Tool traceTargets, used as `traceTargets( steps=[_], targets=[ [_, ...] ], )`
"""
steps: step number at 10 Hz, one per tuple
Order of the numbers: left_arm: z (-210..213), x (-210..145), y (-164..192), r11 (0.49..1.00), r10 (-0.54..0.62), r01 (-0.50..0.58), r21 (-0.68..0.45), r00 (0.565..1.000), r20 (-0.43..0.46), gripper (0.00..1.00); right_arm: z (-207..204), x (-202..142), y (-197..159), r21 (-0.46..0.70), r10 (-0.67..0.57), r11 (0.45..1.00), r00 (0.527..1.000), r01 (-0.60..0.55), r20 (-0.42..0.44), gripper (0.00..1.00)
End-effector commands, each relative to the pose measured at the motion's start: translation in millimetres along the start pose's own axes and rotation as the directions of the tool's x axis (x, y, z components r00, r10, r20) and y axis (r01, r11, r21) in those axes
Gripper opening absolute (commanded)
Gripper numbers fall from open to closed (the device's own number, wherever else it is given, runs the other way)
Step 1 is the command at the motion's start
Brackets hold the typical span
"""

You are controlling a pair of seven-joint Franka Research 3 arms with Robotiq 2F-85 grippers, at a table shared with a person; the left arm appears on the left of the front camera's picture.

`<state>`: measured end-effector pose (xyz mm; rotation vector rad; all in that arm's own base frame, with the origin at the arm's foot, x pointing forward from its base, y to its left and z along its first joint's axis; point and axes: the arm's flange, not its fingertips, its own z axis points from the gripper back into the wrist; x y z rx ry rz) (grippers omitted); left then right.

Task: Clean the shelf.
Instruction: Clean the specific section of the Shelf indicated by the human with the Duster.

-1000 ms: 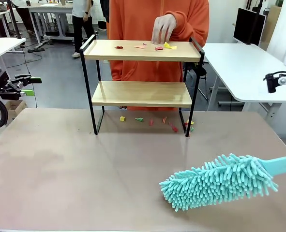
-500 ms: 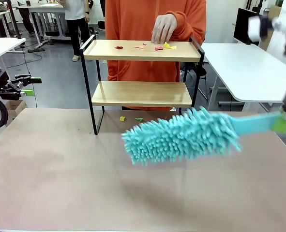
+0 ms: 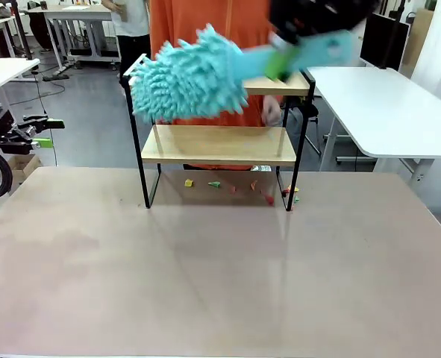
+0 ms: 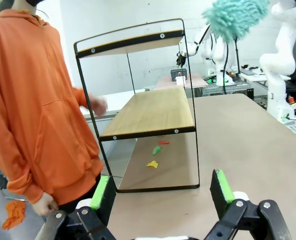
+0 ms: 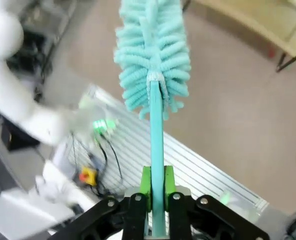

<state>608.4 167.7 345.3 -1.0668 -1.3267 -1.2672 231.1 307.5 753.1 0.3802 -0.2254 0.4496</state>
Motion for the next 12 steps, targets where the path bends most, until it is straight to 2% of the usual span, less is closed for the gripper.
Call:
traceTargets(
  steps=[1, 2, 3, 4, 9, 10, 11, 12],
  targets=[
    [-2, 3, -2, 1.0, 0.002, -0.002, -0.009, 1.0, -0.008, 1.0, -5, 27, 34, -0.064, -0.099, 0.992, 0.984, 0.109, 0.145, 0.13],
    [-2, 3, -2, 1.0, 0.002, -0.002, -0.009, 1.0, -0.008, 1.0, -10, 42, 44, -0.057, -0.163, 0.983, 0.971, 0.175, 0.175, 0.13],
    [-2, 3, -2, 1.0, 0.002, -0.002, -0.009, 1.0, -0.008, 1.0, -17, 52, 47, -0.043, -0.184, 0.98, 0.972, 0.192, 0.144, 0.13],
    [-2, 3, -2, 1.0, 0.002, -0.002, -0.009, 1.0, -0.008, 1.0, -6, 26, 38, -0.005, -0.105, 0.994, 0.986, 0.106, 0.126, 0.13],
    [-2, 3, -2, 1.0, 0.002, -0.002, -0.009, 1.0, -0.008, 1.0, -9, 32, 45, -0.007, -0.129, 0.991, 0.984, 0.131, 0.123, 0.13],
    [-2, 3, -2, 1.0, 0.002, -0.002, -0.009, 1.0, -0.008, 1.0, -10, 54, 72, -0.131, -0.206, 0.963, 0.955, 0.237, 0.215, 0.13],
    [-2, 3, -2, 1.0, 0.002, -0.002, -0.009, 1.0, -0.008, 1.0, -30, 108, 97, -0.195, -0.346, 0.892, 0.893, 0.408, 0.289, 0.13],
    [-2, 3, -2, 1.0, 0.002, -0.002, -0.009, 1.0, -0.008, 1.0, -32, 110, 98, -0.184, -0.342, 0.897, 0.894, 0.403, 0.289, 0.13]
  ],
)
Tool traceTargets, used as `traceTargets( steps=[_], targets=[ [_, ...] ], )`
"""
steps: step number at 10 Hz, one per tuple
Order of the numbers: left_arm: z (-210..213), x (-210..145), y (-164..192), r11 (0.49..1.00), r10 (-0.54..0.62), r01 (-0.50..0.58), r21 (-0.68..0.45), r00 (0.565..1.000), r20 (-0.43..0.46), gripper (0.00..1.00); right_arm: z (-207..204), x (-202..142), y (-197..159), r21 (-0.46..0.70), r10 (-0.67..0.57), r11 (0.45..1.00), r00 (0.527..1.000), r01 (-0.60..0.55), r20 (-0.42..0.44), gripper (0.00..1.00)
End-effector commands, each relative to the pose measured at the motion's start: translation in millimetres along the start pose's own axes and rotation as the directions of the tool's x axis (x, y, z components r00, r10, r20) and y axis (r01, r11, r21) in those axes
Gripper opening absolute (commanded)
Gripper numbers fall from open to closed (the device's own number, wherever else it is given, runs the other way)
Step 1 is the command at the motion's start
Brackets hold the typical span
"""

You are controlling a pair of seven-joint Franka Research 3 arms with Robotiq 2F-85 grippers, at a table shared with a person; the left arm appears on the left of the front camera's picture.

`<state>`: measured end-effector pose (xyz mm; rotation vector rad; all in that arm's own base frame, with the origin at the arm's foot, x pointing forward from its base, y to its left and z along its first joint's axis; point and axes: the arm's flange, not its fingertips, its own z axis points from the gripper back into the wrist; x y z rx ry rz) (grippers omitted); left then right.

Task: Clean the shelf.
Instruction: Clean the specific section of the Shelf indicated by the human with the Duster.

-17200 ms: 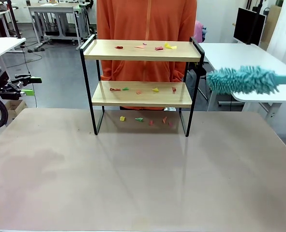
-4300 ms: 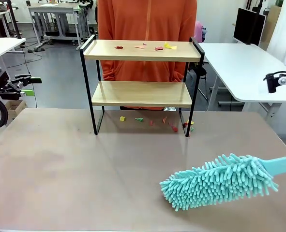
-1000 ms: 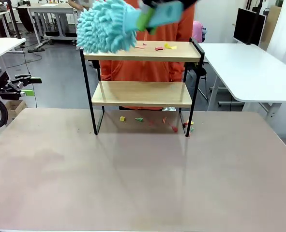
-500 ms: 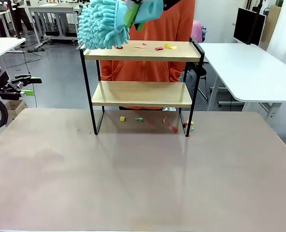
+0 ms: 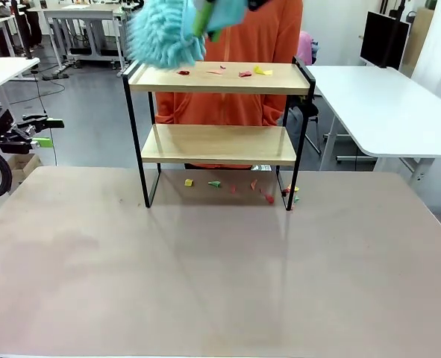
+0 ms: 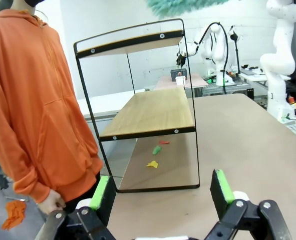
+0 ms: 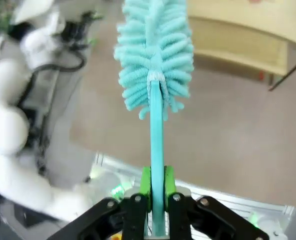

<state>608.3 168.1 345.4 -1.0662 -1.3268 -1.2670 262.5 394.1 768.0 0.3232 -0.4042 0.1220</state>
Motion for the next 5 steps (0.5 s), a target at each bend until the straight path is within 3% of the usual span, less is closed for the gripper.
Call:
traceTargets(
  steps=[1, 5],
  targets=[
    [-3, 2, -2, 1.0, 0.002, -0.002, -0.009, 1.0, -0.008, 1.0, -19, 40, 57, -0.113, -0.115, 0.986, 0.99, 0.123, 0.078, 0.13],
    [-3, 2, -2, 1.0, 0.002, -0.002, -0.009, 1.0, -0.008, 1.0, -72, 75, 87, -0.129, -0.118, 0.981, 0.975, 0.143, 0.19, 0.13]
  ],
)
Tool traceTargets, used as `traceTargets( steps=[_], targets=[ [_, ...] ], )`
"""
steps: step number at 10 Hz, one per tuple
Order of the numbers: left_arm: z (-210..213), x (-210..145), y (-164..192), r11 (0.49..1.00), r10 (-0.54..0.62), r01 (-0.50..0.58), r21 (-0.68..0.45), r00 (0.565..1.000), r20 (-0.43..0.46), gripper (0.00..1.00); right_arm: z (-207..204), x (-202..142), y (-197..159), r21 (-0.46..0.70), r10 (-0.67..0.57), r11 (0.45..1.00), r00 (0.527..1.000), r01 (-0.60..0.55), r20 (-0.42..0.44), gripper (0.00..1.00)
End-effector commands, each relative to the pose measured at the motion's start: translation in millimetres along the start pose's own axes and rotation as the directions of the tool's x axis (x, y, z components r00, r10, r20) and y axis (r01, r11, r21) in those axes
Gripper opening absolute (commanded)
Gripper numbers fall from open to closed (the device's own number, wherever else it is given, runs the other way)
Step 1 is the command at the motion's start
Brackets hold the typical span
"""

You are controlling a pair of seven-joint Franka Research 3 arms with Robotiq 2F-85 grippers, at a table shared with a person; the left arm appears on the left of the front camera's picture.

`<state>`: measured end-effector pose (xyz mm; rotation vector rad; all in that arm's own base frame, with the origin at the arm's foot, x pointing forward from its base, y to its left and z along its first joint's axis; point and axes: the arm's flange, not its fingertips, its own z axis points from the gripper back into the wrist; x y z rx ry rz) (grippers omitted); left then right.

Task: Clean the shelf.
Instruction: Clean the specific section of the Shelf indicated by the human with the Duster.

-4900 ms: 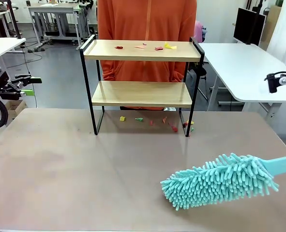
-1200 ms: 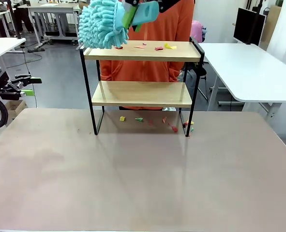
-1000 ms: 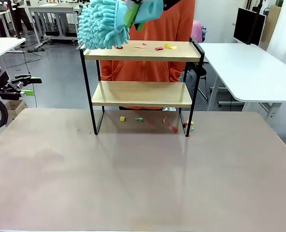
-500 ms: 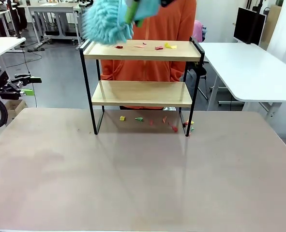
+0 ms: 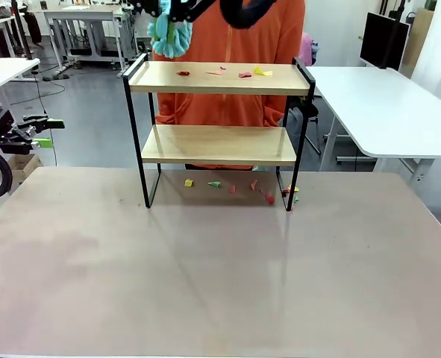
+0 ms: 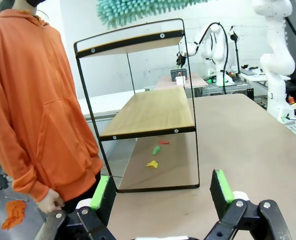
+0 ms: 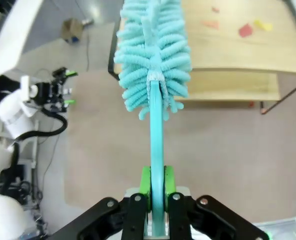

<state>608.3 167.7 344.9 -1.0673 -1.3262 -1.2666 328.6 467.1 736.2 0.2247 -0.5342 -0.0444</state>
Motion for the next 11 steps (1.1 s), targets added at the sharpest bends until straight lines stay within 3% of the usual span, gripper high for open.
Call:
traceTargets(
  steps=[1, 7, 11],
  targets=[
    [-2, 3, -2, 1.0, 0.001, -0.001, -0.009, 1.0, -0.008, 1.0, -4, 21, 48, -0.017, -0.012, 1.0, 0.999, 0.013, 0.038, 0.13],
    [-2, 3, -2, 1.0, 0.001, -0.001, -0.009, 1.0, -0.008, 1.0, -50, 19, 63, -0.064, -0.003, 0.998, 1.0, 0.005, 0.03, 0.13],
    [-2, 3, -2, 1.0, 0.001, -0.001, -0.009, 1.0, -0.008, 1.0, -84, 3, 52, -0.099, 0.013, 0.995, 0.998, -0.019, -0.065, 0.13]
  ],
)
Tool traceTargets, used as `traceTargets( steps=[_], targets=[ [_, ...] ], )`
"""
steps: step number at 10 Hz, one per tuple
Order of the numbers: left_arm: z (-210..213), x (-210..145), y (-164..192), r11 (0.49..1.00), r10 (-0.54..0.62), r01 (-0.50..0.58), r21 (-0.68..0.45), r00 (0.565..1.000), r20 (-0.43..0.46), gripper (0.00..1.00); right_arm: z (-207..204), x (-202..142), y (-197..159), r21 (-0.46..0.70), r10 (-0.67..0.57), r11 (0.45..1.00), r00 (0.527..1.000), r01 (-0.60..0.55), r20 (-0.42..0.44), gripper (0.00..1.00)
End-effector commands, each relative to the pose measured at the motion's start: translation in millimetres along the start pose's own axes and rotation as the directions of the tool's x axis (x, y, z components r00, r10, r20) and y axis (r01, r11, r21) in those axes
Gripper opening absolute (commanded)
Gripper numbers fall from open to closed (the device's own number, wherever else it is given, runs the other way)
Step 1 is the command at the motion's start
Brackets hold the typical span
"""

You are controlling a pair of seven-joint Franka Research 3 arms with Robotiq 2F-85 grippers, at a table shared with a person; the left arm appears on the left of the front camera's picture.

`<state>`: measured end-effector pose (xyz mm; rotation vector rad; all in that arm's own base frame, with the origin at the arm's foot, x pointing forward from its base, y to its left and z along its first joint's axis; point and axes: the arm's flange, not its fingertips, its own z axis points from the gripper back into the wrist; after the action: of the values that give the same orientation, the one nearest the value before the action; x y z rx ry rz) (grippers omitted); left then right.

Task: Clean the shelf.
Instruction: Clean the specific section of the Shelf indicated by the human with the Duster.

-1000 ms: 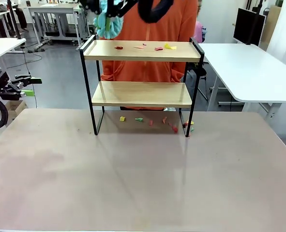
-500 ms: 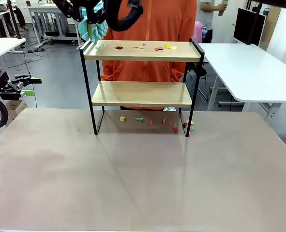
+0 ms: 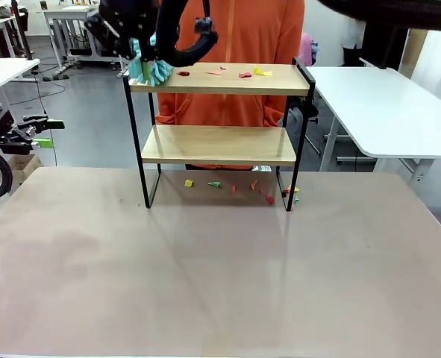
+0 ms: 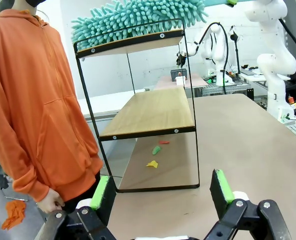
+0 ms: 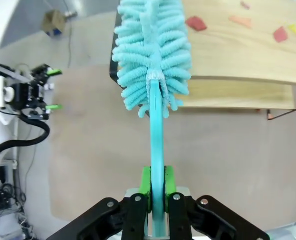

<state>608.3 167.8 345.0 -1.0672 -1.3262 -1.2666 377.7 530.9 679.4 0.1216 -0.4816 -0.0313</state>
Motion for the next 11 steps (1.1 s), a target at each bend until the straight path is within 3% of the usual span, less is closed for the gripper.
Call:
traceTargets(
  steps=[1, 6, 11],
  targets=[
    [-2, 3, -2, 1.0, 0.001, -0.001, -0.009, 1.0, -0.008, 1.0, 3, -6, 1, 0.029, -0.009, 1.0, 1.0, 0.009, -0.022, 0.13],
    [-2, 3, -2, 1.0, 0.001, -0.001, -0.009, 1.0, -0.008, 1.0, -3, -1, 1, 0.001, 0.002, 1.0, 1.0, -0.002, -0.008, 0.13],
    [-2, 3, -2, 1.0, 0.001, -0.001, -0.009, 1.0, -0.008, 1.0, -13, 0, -96, -0.007, -0.048, 0.999, 0.997, 0.047, -0.058, 0.13]
  ],
)
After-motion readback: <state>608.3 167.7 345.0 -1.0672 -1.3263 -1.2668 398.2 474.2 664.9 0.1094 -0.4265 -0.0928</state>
